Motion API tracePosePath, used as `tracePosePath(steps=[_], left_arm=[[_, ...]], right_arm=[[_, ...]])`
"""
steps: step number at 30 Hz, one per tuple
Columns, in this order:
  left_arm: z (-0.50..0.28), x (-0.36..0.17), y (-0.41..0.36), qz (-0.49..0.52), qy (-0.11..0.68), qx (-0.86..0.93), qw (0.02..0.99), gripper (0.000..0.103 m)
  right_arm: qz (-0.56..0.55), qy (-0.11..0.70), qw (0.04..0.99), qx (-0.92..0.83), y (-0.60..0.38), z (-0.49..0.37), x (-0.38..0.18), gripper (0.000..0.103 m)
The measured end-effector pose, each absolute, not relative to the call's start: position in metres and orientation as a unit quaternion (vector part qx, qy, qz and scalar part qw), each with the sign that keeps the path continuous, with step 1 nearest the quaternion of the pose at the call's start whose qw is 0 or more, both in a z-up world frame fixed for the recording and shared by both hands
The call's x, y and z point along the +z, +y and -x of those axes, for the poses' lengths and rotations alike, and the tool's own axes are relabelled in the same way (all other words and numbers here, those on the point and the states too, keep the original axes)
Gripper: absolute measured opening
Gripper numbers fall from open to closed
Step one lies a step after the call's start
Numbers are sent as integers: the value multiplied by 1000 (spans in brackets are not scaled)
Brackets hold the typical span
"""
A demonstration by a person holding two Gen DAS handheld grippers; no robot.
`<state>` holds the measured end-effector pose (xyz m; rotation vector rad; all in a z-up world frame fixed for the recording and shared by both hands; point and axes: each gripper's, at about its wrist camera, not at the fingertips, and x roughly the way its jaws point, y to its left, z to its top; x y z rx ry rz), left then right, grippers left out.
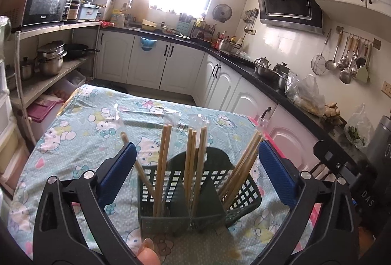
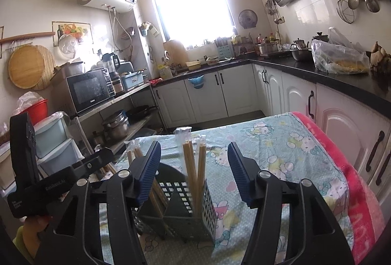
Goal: Organize utensils
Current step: 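Withdraw both open grippers from the caddy toward the loose chopsticks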
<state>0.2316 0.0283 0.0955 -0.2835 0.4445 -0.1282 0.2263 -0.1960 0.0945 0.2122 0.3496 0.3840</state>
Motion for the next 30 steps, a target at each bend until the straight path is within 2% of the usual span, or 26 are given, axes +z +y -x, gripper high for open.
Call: tracePosePath(steps=[21,29,30], left_arm=[[-194,77,38,140,236,-52,960,92],[-182,65,47,146,244,-45,958,92],[-181,64,47,146,245,-44,957,92]], right_arm=[[-72,203,953,214,-188,-190,74,60],[-61,222,947,224,-184,-182,64,69],[-60,224,947,224,-183,-181,63,74]])
